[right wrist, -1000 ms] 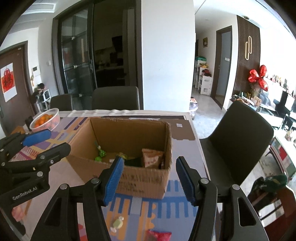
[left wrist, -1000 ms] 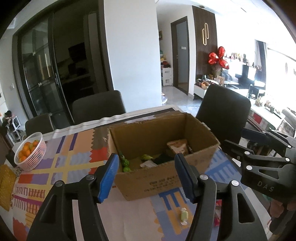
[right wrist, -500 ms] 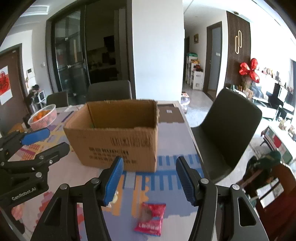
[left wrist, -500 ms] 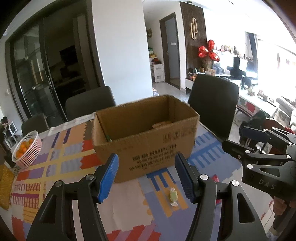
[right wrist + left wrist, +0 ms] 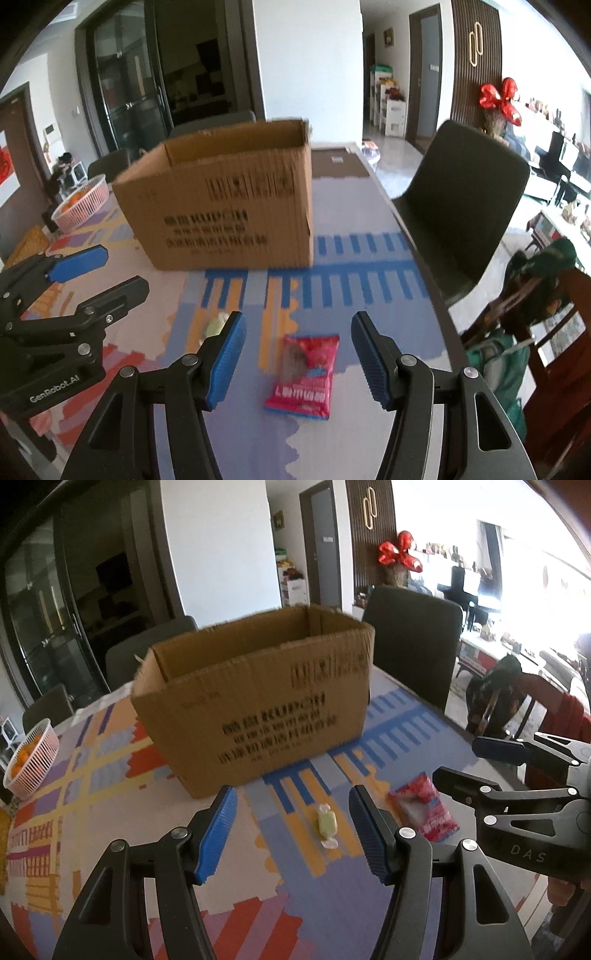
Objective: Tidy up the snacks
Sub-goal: 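Withdraw both tools from the box toward the remaining snacks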
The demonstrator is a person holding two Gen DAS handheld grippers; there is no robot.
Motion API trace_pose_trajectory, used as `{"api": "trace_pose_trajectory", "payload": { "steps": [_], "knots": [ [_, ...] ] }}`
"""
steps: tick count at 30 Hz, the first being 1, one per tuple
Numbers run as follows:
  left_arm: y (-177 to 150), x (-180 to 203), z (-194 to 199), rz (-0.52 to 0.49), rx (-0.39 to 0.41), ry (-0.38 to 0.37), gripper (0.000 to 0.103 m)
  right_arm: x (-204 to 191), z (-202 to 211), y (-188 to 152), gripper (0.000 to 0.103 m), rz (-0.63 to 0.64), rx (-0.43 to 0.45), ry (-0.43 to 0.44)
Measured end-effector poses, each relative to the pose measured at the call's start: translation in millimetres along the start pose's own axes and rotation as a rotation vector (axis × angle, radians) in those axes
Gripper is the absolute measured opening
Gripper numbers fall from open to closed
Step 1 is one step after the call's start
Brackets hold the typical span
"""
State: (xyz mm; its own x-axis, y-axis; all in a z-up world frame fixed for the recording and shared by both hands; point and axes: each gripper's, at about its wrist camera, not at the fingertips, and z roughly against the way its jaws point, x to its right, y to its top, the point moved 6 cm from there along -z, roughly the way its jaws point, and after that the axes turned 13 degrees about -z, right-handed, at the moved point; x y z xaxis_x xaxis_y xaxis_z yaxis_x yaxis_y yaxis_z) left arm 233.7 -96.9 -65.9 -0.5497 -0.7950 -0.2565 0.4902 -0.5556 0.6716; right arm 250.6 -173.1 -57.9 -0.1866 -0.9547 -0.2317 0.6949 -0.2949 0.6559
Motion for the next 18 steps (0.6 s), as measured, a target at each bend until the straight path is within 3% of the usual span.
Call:
{"api": "trace_pose_trajectory", "payload": {
  "steps": [18],
  "knots": [
    [-40.6, 16.5, -59.0, 0.023, -0.118, -0.092, 0.062, 11.9, -47.9, -44.2, 0.06, -0.01, -0.142, -0.049]
  ]
}}
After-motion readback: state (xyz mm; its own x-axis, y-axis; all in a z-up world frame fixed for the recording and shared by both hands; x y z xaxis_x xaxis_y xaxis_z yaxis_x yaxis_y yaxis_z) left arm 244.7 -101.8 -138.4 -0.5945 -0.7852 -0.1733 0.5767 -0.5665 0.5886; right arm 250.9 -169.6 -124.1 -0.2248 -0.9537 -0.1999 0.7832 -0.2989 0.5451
